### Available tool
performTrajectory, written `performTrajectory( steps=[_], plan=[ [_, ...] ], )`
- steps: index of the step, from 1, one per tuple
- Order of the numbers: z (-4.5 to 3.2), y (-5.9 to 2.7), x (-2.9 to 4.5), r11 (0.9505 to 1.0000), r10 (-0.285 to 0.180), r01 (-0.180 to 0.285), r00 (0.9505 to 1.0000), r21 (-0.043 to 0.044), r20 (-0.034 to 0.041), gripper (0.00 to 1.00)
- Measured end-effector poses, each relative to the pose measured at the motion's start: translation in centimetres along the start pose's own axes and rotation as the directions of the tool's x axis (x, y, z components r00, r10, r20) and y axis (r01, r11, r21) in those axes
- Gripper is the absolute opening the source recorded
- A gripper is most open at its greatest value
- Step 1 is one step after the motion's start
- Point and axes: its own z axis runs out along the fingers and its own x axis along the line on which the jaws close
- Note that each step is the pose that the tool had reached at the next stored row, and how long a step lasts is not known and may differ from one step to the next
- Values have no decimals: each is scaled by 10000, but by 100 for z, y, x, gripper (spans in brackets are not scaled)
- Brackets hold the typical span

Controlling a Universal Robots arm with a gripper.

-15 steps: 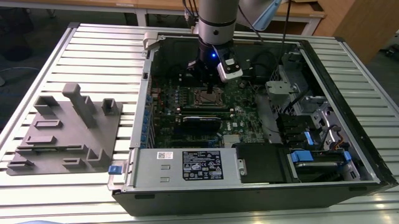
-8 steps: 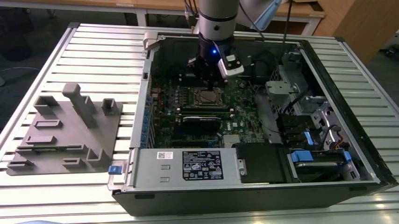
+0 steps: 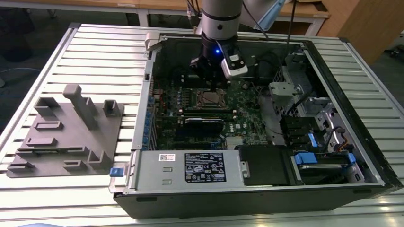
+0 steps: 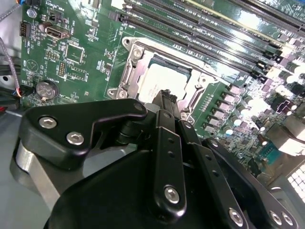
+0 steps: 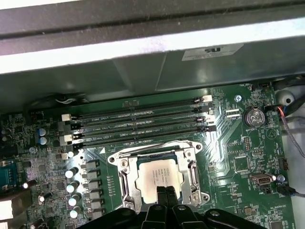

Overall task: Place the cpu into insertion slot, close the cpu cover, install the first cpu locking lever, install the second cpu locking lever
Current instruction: 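Install the second cpu locking lever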

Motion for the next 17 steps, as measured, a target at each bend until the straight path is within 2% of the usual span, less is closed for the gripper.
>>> performTrajectory(
  steps=[8, 17],
  plan=[
    [-1, -66, -33, 10000, 1, -1, 10000, 0, 1, 11],
    [-3, -184, -71, 10000, 2, -2, 10000, 0, 0, 11]
  ],
)
